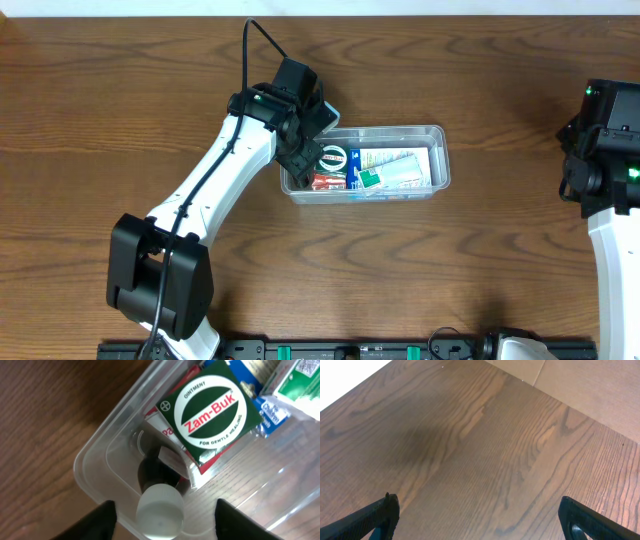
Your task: Pack container
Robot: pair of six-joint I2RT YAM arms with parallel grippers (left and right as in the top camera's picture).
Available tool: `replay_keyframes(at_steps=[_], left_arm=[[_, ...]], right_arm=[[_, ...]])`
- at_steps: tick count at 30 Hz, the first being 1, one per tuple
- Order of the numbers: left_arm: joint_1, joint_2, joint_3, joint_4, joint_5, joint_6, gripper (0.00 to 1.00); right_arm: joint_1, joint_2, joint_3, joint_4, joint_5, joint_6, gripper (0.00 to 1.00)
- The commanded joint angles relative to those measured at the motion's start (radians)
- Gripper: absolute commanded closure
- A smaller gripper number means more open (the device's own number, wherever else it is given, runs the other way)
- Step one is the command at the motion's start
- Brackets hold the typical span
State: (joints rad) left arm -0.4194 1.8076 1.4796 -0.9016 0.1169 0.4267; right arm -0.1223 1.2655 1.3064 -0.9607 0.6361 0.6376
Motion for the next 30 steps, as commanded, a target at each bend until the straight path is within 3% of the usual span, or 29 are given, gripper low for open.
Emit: replay_keyframes(at_steps=[1,5,7,16,21,27,30], left_arm=[[0.004,-0.007,0.034,-0.017,0.006,-0.011,0.28],[0.004,-0.050,0.122,-0.075,0.006,-0.079,0.16],[0.004,-0.085,0.170,-0.117,0.006,-0.102,0.02],[0.004,-0.374,0.272,-0.402,-0.003,-0.248,0.02],[0.004,-0.577,0.272,-0.526,-0.085,-0.402,0.02],[0.004,-0.851,0.169,-0.478,-0.086,-0.523,0.02],[0.004,-0.998,0.048,-0.433,-0.166,-0.611,0.02]], right_arm=[[-0.008,0.003,0.002,-0.001,0.010,-0.014,0.01],[-0.008,0.003,0.002,-0.001,0.010,-0.014,0.01],[-0.008,0.003,0.002,-0.001,0.010,-0.014,0.01],[-0.008,0.003,0.002,-0.001,0.010,-0.014,0.01],[-0.008,0.003,0.002,-0.001,0.010,-0.014,0.01],[-0.008,0.003,0.002,-0.001,0.010,-0.014,0.01],[-0.008,0.003,0.002,-0.001,0.010,-0.014,0.01]])
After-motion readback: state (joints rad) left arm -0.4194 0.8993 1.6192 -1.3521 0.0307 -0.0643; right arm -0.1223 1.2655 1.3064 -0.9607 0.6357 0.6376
